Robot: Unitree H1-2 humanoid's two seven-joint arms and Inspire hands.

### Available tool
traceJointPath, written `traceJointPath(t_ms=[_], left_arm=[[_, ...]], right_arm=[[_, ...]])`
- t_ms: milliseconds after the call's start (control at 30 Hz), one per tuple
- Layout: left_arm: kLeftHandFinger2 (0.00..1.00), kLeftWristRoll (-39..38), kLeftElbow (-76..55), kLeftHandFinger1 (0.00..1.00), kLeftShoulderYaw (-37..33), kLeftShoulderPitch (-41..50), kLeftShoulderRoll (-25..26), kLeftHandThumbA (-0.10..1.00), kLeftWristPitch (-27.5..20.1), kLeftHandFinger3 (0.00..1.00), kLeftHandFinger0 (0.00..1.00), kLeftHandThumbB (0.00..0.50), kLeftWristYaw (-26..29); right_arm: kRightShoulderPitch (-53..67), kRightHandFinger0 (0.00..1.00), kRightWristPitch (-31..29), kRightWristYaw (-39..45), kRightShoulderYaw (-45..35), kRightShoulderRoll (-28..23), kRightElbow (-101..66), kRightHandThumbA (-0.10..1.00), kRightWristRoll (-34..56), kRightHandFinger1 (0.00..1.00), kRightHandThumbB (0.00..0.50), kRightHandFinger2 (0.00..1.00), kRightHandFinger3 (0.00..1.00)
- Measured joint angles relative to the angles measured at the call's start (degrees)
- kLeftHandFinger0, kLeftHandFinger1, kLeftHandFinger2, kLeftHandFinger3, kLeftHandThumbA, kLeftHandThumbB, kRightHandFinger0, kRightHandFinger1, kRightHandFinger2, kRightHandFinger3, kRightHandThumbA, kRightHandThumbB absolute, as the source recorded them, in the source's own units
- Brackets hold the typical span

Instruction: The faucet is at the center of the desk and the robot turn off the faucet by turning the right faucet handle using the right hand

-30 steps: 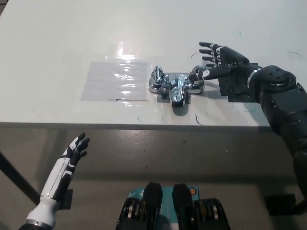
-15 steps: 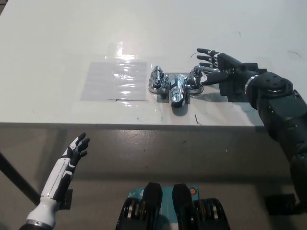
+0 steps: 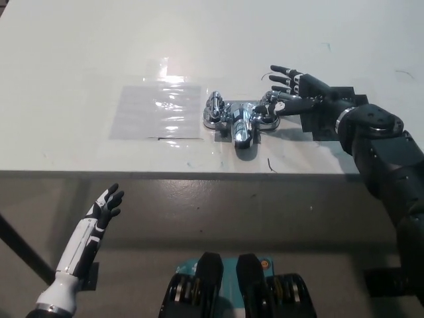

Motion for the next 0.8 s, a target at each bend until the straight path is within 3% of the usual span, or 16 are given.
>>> traceJointPath(t_ms=[433,800], left_arm=[[1.0,0.4,0.0,1.0,0.0,-0.1,0.1,1.0,-0.1,1.0,1.0,0.41,0.0],[1.0,0.5,0.0,1.0,0.0,-0.2,0.1,1.0,-0.2,1.0,1.0,0.402,0.0]], right_arm=[[3.5,1.0,-1.5,-0.2,-2.2,2.5,-4.8,1.0,1.0,1.0,0.388,1.0,1.0],[9.4,1.0,-4.3,-7.0,-1.5,6.2,-14.8,1.0,-0.1,1.0,0.414,1.0,1.0]])
